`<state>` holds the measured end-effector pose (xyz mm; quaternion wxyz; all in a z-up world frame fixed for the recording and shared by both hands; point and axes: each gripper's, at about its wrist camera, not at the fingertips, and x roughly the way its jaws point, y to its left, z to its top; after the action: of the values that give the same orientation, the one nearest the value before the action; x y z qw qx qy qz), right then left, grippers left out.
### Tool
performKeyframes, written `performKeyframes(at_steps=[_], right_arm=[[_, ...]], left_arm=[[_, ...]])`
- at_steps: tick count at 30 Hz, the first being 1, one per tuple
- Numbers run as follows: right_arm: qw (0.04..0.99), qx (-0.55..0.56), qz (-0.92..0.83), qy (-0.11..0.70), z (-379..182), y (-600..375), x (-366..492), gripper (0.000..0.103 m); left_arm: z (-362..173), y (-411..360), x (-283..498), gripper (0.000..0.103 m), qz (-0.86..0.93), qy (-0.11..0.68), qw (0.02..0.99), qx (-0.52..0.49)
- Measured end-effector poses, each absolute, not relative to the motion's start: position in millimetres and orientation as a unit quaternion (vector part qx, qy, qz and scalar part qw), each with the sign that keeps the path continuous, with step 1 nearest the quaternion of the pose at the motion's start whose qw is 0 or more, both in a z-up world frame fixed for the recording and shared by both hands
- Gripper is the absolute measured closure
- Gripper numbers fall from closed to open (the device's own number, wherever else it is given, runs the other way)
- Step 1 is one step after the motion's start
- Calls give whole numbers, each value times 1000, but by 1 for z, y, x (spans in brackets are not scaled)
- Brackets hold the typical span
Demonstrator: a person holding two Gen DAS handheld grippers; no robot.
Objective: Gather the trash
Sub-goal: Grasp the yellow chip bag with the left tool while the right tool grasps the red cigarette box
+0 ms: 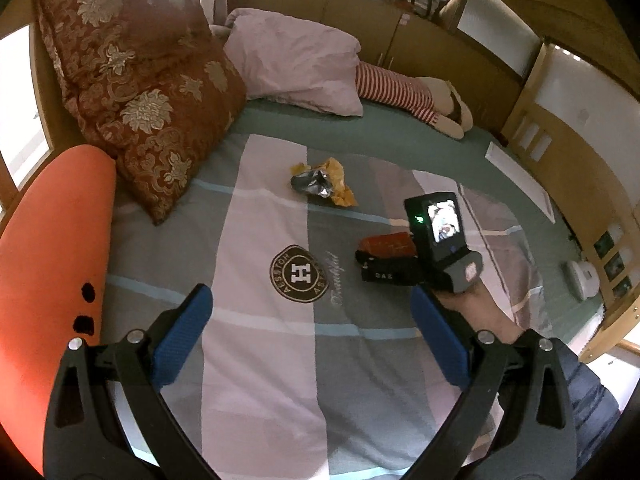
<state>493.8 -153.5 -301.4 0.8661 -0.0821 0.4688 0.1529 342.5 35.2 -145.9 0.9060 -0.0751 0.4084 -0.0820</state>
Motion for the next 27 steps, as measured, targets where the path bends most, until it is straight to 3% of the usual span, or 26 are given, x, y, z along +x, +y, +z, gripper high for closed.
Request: performKeyframes(at_steps=[1,7,13,19,24,26,27], right_arm=[[870,-71,144,466,-300,-157,490,10],[896,-17,128,425,-239,-175,417,11],[894,84,139,418,-172,-214,342,11],[899,146,176,374,-141,-220,256,10],[903,121,207,358,-128,-201,251,10],[899,127,212,362,-130,-200,253,10],[896,127,214,367,-132,-199,253,10]], left_arm=[[-149,34,345,5,-78,411,905,-73],[-172,18,375,5,-53,425,903,-36],[-200,3,442,5,-69,441,893,-62],[-242,-5,545,5,-96,476,855,-182],[-295,-7,603,6,-92,509,791,-328],[-316,-7,615,35,-72,522,772,-355],[-320,-5,618,64,-54,520,776,-353]])
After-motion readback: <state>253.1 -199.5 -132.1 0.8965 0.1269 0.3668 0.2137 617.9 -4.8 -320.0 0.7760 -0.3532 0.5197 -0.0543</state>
